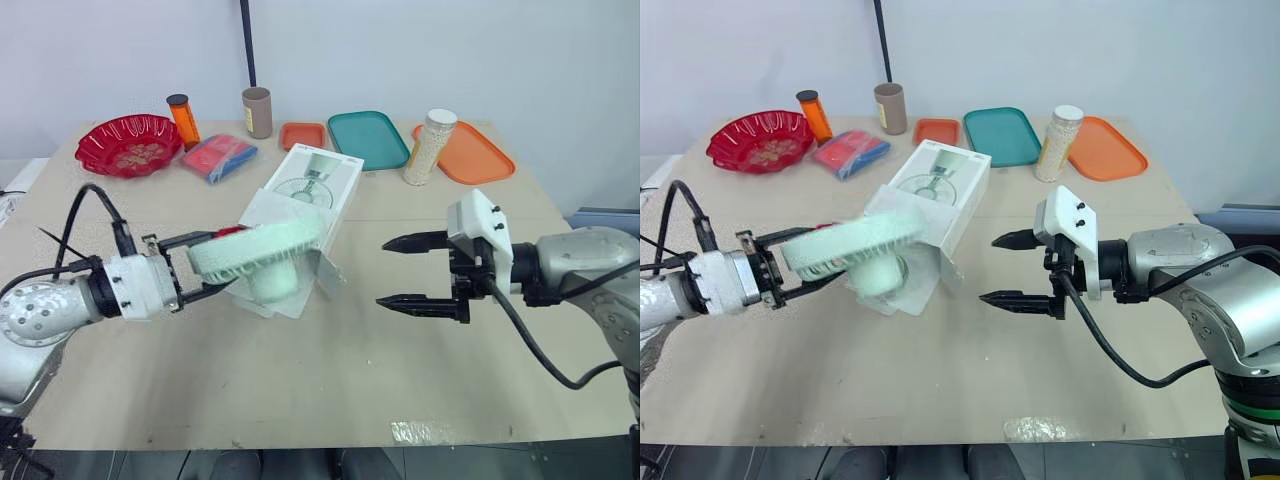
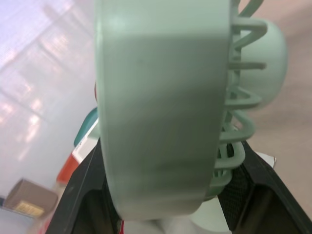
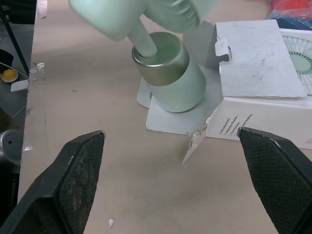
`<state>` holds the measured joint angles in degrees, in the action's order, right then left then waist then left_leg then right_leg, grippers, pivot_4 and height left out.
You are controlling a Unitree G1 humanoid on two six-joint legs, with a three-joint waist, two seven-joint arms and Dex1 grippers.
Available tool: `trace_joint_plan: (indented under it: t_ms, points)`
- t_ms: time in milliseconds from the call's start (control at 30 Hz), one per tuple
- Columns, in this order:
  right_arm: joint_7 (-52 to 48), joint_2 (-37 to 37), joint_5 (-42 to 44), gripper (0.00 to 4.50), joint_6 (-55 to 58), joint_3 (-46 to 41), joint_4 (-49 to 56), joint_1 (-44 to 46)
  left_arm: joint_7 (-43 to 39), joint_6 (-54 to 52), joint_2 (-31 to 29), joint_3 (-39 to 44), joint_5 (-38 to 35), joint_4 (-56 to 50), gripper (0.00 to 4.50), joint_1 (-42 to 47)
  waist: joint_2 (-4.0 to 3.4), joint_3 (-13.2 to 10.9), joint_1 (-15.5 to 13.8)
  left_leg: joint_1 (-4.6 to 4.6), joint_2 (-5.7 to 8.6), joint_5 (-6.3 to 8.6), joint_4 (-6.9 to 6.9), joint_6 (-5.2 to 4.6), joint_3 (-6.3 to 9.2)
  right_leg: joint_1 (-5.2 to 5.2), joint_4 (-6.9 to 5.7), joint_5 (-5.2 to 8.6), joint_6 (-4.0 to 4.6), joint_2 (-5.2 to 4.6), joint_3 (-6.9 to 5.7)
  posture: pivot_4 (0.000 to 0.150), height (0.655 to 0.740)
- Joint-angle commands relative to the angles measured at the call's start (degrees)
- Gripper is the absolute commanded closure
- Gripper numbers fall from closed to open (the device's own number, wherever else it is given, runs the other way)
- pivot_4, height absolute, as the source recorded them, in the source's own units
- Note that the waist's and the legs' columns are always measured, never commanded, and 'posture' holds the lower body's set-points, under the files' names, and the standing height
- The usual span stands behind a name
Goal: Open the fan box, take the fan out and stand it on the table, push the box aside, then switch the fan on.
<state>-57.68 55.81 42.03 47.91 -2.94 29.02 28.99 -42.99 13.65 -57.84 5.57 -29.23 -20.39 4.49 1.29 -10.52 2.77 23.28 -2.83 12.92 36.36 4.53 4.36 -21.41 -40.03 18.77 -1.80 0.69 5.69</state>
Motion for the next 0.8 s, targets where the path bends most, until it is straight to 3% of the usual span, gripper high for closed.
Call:
trace_joint_plan:
  t_ms: [33, 267, 533, 800]
  points:
    - [1.5, -1.1, 2.4, 0.0, 0.6, -2.6, 1.3, 0.0, 3.1, -6.7, 0.5, 7.7, -4.8, -7.7, 2.5, -1.3, 0.01, 0.0, 0.0, 0.01, 0.0, 0.0, 0.0, 0.0, 0.0, 0.0, 0.0, 0.01, -0.02, -0.01, 0.0, 0.15, 0.74]
    - [0.1, -2.0, 1.6, 0.0, -1.2, -0.1, 0.4, 1.6, 7.3, -18.3, 3.2, 16.4, -6.3, -12.7, 2.5, -5.2, 0.01, 0.0, 0.0, 0.0, 0.03, 0.01, 0.0, -0.02, 0.0, 0.0, 0.01, 0.03, -0.03, -0.01, 0.03, 0.15, 0.74]
    - [-1.6, -4.3, -0.1, 0.0, -2.9, 3.1, -2.1, 4.5, 14.8, -31.9, 6.4, 24.4, -9.3, -15.8, 2.55, -5.1, 0.06, 0.0, -0.1, 0.01, 0.02, 0.02, 0.0, -0.03, 0.03, 0.01, 0.02, 0.03, -0.02, 0.0, 0.01, 0.15, 0.74]
    - [-2.4, -5.5, -0.8, 0.0, -3.5, 3.9, -2.5, 4.9, 17.3, -40.0, 6.6, 30.8, -11.8, -15.6, 2.55, -4.0, 0.07, 0.0, -0.1, 0.02, 0.02, 0.02, 0.0, -0.02, 0.04, 0.01, 0.02, 0.03, -0.01, 0.0, 0.0, 0.15, 0.74]
